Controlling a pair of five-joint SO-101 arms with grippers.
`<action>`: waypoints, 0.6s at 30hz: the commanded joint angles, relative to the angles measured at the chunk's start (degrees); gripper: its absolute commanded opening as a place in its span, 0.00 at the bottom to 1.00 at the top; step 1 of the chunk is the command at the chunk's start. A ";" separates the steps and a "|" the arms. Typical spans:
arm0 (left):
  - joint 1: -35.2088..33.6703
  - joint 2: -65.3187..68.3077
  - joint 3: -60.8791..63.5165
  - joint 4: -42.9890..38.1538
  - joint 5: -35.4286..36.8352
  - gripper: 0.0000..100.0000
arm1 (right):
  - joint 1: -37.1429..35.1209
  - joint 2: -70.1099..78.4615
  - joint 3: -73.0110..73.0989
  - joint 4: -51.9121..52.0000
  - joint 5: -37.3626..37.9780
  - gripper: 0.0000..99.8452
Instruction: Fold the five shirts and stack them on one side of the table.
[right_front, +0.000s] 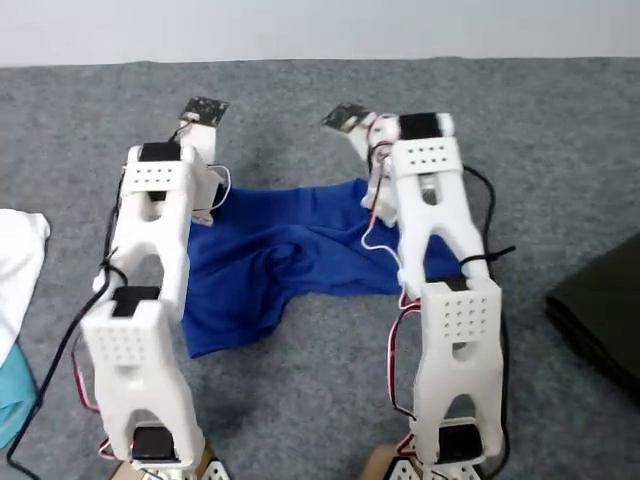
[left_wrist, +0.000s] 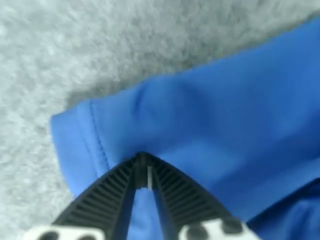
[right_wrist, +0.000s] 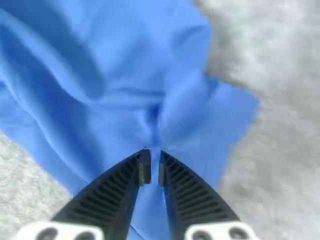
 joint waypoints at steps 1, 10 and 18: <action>-0.18 5.54 -13.49 8.00 0.18 0.00 | 2.95 -4.70 -3.16 -0.57 -0.70 0.04; -0.53 25.14 -43.30 20.13 0.00 0.00 | 9.01 1.19 -3.34 -9.27 -0.70 0.04; -5.01 33.14 -57.36 21.19 -0.18 0.00 | 8.66 0.22 -3.34 -8.84 -0.79 0.04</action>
